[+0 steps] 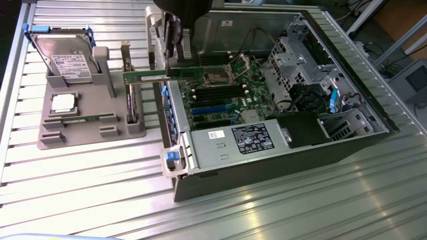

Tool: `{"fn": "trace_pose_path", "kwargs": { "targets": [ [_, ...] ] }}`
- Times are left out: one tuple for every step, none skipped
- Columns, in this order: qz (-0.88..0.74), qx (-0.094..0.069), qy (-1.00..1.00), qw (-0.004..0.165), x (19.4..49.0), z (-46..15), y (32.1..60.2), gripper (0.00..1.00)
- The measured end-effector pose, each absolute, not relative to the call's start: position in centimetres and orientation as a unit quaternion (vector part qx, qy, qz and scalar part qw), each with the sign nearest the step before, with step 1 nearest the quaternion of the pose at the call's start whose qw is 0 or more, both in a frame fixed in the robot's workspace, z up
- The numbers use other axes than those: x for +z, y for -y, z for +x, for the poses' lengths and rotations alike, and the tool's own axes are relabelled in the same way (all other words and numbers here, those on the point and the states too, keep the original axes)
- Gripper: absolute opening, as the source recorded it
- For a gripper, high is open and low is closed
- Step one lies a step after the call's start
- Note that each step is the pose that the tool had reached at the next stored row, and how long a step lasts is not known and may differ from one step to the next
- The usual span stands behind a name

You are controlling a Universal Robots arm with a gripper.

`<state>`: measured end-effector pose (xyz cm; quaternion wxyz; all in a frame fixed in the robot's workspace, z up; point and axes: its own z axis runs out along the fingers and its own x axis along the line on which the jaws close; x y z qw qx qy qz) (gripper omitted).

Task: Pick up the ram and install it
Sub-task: 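Pick up the ram and move it above insertion slot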

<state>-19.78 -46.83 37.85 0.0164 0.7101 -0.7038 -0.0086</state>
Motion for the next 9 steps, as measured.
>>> {"fn": "trace_pose_path", "kwargs": {
  "targets": [
    [0.710,-0.009,0.704,0.016,37.86,-19.71,46.84,0.13],
    [0.710,-0.008,0.704,0.016,37.86,-19.63,46.83,0.13],
    [0.710,-0.008,0.704,0.016,37.85,-19.56,46.83,0.13],
    [0.710,-0.008,0.704,0.017,37.85,-19.44,46.83,0.13],
    [0.710,-0.008,0.704,0.017,37.85,-19.36,46.84,0.13],
    [0.710,-0.008,0.704,0.017,37.85,-19.22,46.84,0.13],
    [0.710,-0.008,0.704,0.017,37.85,-19.10,46.84,0.13],
    [0.710,-0.008,0.704,0.017,37.85,-19.03,46.83,0.13],
    [0.710,-0.008,0.704,0.017,37.85,-18.96,46.84,0.13]
  ]
}}
